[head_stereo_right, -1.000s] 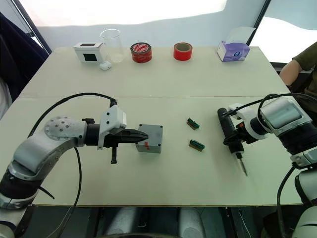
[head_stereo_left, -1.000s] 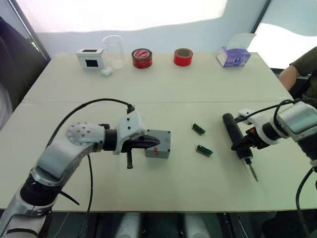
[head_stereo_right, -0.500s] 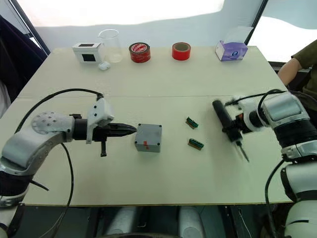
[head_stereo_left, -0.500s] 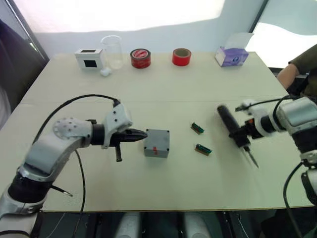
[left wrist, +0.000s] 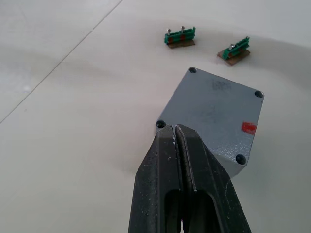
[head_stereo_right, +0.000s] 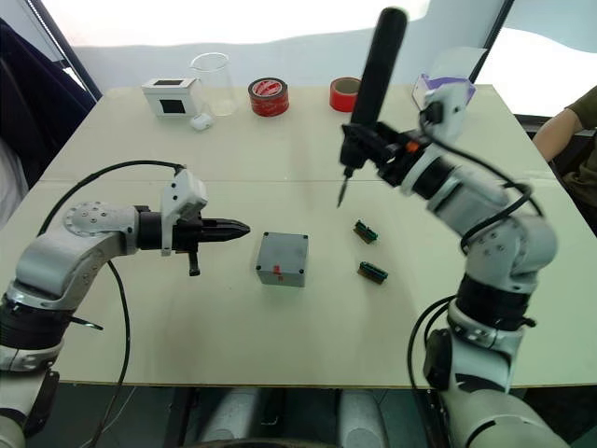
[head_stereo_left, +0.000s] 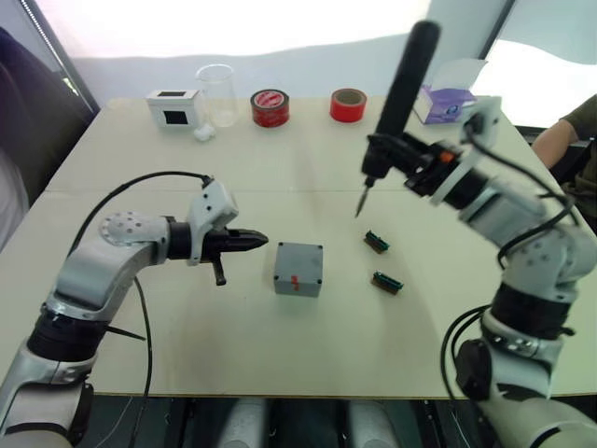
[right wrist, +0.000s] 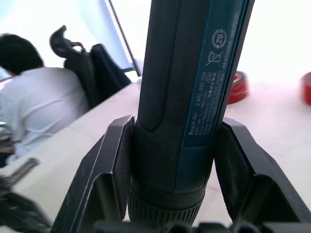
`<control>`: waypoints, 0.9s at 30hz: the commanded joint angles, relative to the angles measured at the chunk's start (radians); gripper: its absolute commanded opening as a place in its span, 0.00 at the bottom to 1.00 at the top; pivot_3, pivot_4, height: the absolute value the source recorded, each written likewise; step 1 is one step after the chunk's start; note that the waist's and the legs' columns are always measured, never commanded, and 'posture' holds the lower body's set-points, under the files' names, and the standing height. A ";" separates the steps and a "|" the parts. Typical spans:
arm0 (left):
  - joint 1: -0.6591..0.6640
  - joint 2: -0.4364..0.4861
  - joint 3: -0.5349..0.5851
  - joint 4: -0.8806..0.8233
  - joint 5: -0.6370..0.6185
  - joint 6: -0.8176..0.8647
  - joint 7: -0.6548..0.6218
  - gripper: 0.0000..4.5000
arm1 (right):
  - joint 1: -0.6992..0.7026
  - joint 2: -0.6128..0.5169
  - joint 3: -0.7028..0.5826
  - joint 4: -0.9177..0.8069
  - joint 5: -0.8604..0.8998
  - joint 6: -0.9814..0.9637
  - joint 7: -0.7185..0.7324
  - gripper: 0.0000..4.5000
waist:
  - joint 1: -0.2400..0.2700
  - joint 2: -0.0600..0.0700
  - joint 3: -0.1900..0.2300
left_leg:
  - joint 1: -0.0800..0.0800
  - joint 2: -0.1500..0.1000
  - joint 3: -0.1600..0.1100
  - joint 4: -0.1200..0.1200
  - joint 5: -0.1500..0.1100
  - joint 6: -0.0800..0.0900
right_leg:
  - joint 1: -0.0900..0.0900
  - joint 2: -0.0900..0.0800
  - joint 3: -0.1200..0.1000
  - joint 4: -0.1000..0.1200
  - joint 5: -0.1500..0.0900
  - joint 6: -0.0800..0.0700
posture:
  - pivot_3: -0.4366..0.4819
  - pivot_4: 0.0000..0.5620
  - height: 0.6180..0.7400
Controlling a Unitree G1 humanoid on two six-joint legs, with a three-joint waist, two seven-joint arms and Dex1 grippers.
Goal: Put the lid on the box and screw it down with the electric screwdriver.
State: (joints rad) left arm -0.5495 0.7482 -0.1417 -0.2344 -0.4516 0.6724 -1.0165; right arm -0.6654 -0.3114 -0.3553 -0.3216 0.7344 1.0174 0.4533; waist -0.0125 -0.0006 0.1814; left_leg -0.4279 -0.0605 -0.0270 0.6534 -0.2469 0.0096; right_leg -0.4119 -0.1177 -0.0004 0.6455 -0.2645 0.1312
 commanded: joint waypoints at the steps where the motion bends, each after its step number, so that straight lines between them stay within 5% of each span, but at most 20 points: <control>1: -0.055 -0.020 -0.042 0.014 0.034 -0.044 -0.033 0.00 | 0.023 0.019 0.054 -0.117 0.010 -0.103 -0.001 0.42 | 0.000 0.000 0.000 | 0.000 0.000 0.000 0.000 0.001 -0.001 | 0.000 0.000 0.000 0.000 0.000 0.000 | 0.48 0.27 1.00; 27: -0.001 -0.119 -0.131 0.055 0.142 -0.082 -0.010 0.00 | 0.167 0.065 0.265 -0.109 -0.098 -0.356 -0.052 0.42 | -0.001 0.000 0.000 | 0.001 0.000 -0.001 0.000 0.000 0.001 | 0.000 0.001 0.000 0.001 0.000 0.000 | 0.48 0.27 1.00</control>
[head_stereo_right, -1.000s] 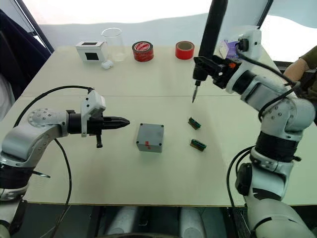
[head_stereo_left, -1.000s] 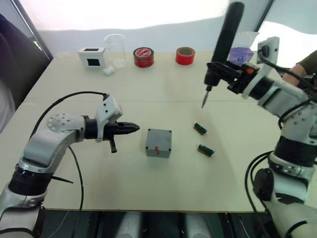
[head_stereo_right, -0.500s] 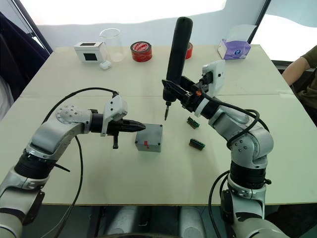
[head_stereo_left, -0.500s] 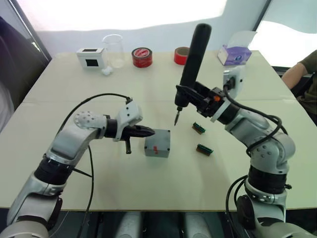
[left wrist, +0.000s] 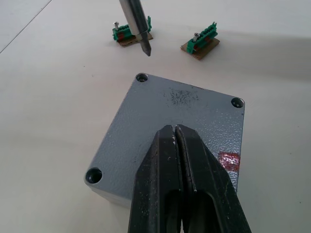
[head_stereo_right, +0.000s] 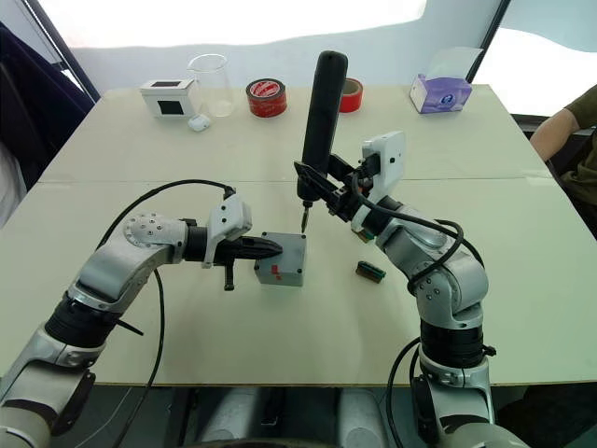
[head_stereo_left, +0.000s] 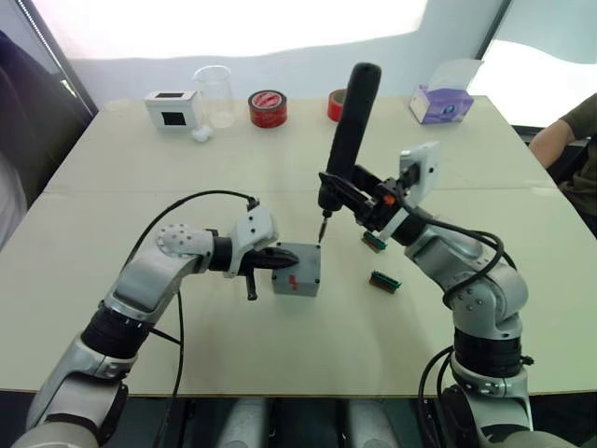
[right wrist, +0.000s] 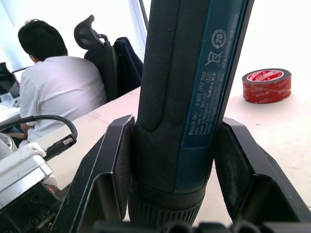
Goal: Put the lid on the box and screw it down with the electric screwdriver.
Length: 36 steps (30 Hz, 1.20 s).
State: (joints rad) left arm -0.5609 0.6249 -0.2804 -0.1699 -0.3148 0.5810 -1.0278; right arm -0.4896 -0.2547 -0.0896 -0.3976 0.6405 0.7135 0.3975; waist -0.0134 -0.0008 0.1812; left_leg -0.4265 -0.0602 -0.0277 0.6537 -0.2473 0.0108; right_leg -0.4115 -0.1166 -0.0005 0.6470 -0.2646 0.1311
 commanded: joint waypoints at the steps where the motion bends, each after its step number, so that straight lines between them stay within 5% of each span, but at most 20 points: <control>1: 0.012 0.005 0.009 -0.012 0.004 0.012 0.002 0.00 | -0.001 0.010 0.004 -0.029 -0.012 -0.062 0.003 0.42 | 0.000 0.000 0.000 | 0.000 0.000 0.000 0.000 0.000 0.000 | 0.000 0.000 0.000 0.000 0.000 0.000 | 0.48 0.27 1.00; 36: 0.059 0.027 -0.005 -0.064 0.012 0.048 0.009 0.00 | 0.156 -0.032 0.153 0.093 -0.169 -0.237 0.130 0.42 | 0.000 -0.003 -0.004 | 0.008 0.000 0.000 -0.001 0.000 0.001 | 0.007 0.000 0.000 -0.001 -0.001 -0.001 | 0.48 0.27 1.00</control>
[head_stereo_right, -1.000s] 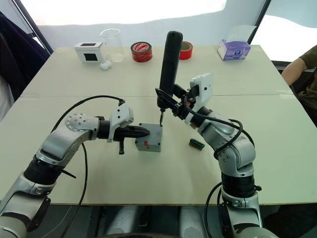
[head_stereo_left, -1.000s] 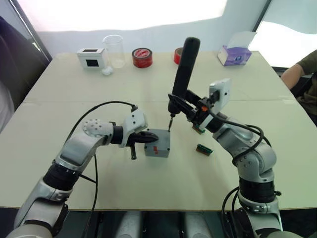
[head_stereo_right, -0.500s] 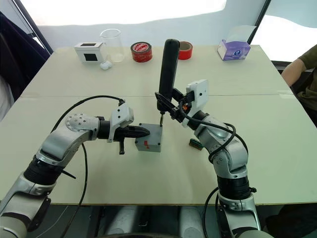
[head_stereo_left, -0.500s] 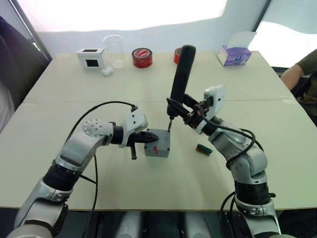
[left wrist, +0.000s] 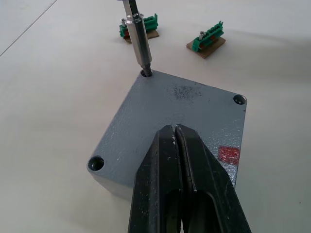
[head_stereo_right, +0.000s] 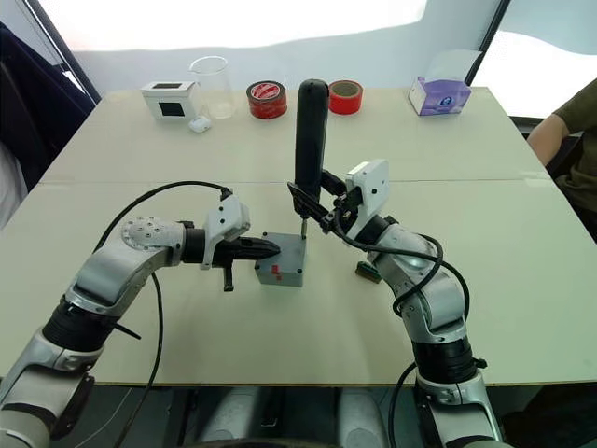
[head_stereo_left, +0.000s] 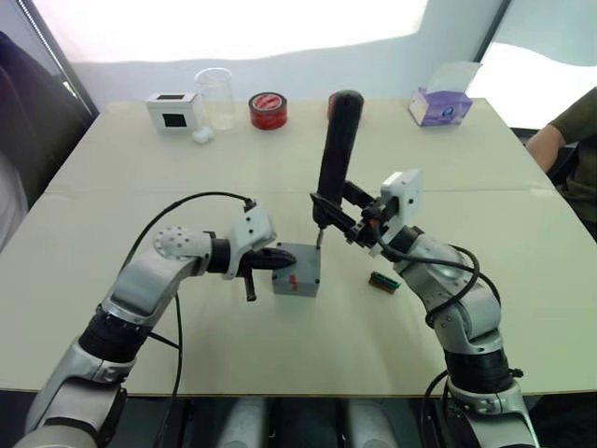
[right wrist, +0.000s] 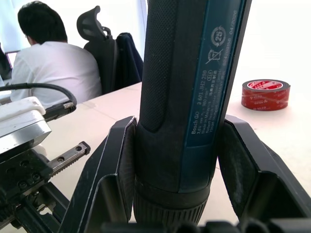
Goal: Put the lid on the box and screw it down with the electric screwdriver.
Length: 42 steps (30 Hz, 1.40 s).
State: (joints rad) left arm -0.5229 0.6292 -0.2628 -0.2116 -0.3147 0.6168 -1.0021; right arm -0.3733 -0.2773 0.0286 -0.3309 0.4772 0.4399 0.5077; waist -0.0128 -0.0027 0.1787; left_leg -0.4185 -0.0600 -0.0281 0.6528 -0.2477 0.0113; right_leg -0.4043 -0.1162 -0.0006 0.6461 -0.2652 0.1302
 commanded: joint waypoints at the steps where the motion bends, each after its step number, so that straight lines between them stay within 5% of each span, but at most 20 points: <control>1: 0.025 0.026 -0.027 -0.026 0.014 0.012 -0.021 0.00 | 0.040 -0.008 0.036 0.031 -0.008 0.038 0.018 0.42 | -0.001 -0.002 -0.002 | 0.002 0.000 0.000 -0.001 0.000 0.000 | 0.001 0.000 0.000 -0.001 0.000 -0.001 | 0.48 0.27 1.00; 42: 0.082 0.027 -0.034 -0.021 0.029 0.006 -0.011 0.00 | 0.058 0.005 0.104 0.058 -0.067 0.044 0.047 0.42 | 0.000 -0.008 -0.030 | 0.025 0.003 0.000 -0.012 -0.003 0.002 | 0.018 0.000 -0.001 -0.010 -0.006 -0.005 | 0.48 0.27 1.00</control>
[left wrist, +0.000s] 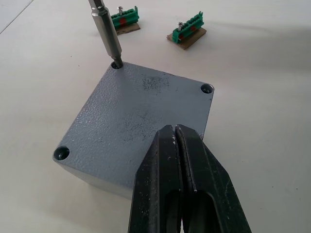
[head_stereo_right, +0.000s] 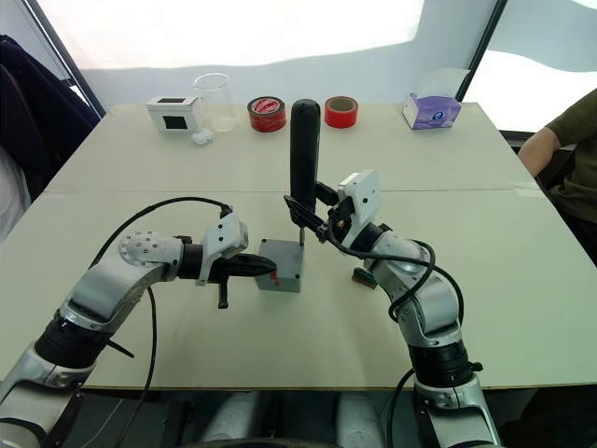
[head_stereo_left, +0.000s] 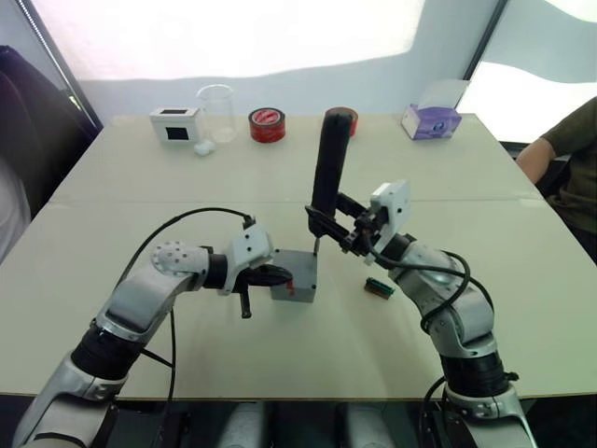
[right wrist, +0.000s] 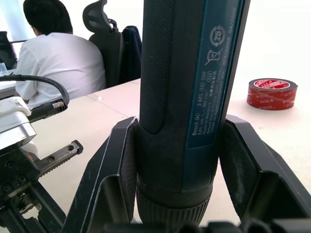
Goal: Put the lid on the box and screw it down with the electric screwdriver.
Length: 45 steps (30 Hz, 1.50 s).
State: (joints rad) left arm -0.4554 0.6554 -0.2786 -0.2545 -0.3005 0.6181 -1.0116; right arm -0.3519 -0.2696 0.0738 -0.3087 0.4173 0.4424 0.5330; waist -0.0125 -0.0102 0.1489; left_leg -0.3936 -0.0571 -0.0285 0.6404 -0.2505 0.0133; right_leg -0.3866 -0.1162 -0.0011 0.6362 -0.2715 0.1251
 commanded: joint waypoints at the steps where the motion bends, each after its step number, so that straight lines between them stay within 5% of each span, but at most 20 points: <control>1: 0.014 -0.001 -0.019 0.024 0.015 0.004 -0.002 0.00 | 0.034 -0.003 0.056 0.032 -0.008 0.042 0.022 0.42 | 0.000 0.000 0.000 | 0.000 0.000 0.000 -0.001 0.000 0.000 | 0.000 0.000 0.000 0.000 0.000 0.000 | 0.48 0.27 1.00; 10: 0.017 -0.023 -0.004 0.046 0.007 -0.025 0.003 0.00 | -0.092 -0.044 -0.062 -0.075 0.129 0.134 0.036 0.42 | 0.001 0.001 0.001 | 0.001 0.000 0.000 -0.007 0.000 0.000 | -0.001 -0.001 0.000 -0.004 0.000 0.000 | 0.48 0.27 1.00; 18: -0.015 -0.078 0.142 0.042 -0.147 0.043 0.013 0.00 | -0.475 -0.200 -0.361 -0.012 0.463 0.491 -0.131 0.42 | 0.002 0.003 0.010 | -0.019 0.000 0.000 -0.005 0.003 -0.004 | -0.017 -0.002 -0.001 0.000 0.002 -0.001 | 0.48 0.27 1.00; 21: -0.065 -0.106 0.244 0.018 -0.247 0.103 0.045 0.00 | -0.611 -0.351 -0.436 0.159 0.541 0.833 -0.203 0.42 | 0.005 0.001 0.013 | -0.019 0.000 -0.001 -0.006 0.003 -0.004 | -0.016 -0.002 -0.002 -0.001 0.002 -0.001 | 0.48 0.27 1.00; 24: -0.091 -0.052 0.265 -0.072 -0.316 0.172 0.009 0.00 | -0.600 -0.608 -0.339 0.281 0.495 1.106 -0.167 0.42 | 0.017 -0.002 0.014 | -0.025 0.000 -0.004 -0.002 0.003 -0.004 | -0.017 -0.003 -0.004 -0.004 0.002 -0.002 | 0.48 0.27 1.00; 29: -0.078 0.034 0.175 -0.202 -0.292 0.157 -0.038 0.00 | -0.384 -0.888 -0.218 0.360 0.625 1.172 -0.067 0.42 | 0.023 0.004 0.017 | -0.035 -0.001 -0.002 0.005 -0.001 0.003 | -0.022 -0.003 -0.004 -0.007 0.003 -0.003 | 0.48 0.27 1.00; 32: -0.092 0.031 0.157 -0.225 -0.297 0.150 -0.031 0.00 | -0.357 -0.922 -0.176 0.399 0.640 1.172 -0.077 0.42 | -0.001 0.016 0.027 | -0.035 -0.002 0.005 0.008 -0.002 0.005 | -0.023 -0.004 -0.001 -0.007 0.005 0.001 | 0.48 0.27 1.00; 40: -0.099 0.067 0.012 -0.226 -0.190 0.079 -0.065 0.00 | -0.342 -0.877 -0.085 0.497 0.581 1.172 -0.165 0.42 | 0.001 0.014 0.029 | -0.033 0.000 0.005 0.009 -0.002 0.005 | -0.021 -0.001 -0.001 -0.005 0.006 0.004 | 0.48 0.27 1.00; 45: -0.106 0.043 0.025 -0.202 -0.192 0.077 -0.047 0.00 | -0.349 -0.845 -0.072 0.517 0.524 1.172 -0.176 0.42 | 0.005 0.014 0.030 | -0.034 0.000 0.005 0.010 -0.002 0.005 | -0.022 -0.002 -0.001 -0.005 0.007 0.004 | 0.48 0.27 1.00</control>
State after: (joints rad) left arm -0.5494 0.7017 -0.2781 -0.4472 -0.4903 0.7103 -1.0640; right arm -0.6757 -1.1124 0.0321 0.2124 0.9663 1.6082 0.3596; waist -0.0076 0.0038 0.1787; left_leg -0.4276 -0.0573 -0.0234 0.6513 -0.2522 0.0182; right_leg -0.4081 -0.1178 -0.0020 0.6310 -0.2648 0.1294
